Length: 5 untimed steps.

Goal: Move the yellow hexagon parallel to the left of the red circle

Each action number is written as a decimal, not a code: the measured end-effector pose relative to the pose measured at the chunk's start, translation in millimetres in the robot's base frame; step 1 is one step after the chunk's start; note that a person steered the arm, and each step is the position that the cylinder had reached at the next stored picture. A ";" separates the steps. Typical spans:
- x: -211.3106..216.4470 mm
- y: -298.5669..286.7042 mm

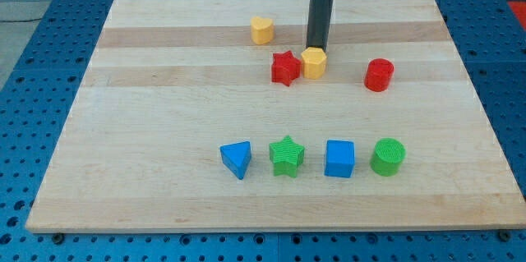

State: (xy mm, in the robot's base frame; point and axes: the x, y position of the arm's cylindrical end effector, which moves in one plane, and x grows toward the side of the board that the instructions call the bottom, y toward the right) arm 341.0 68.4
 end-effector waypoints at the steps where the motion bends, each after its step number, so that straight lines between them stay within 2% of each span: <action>1: 0.6 0.0; 3: -1.7 -17.9; 5: 17.5 -7.4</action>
State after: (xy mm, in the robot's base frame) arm 358.5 61.0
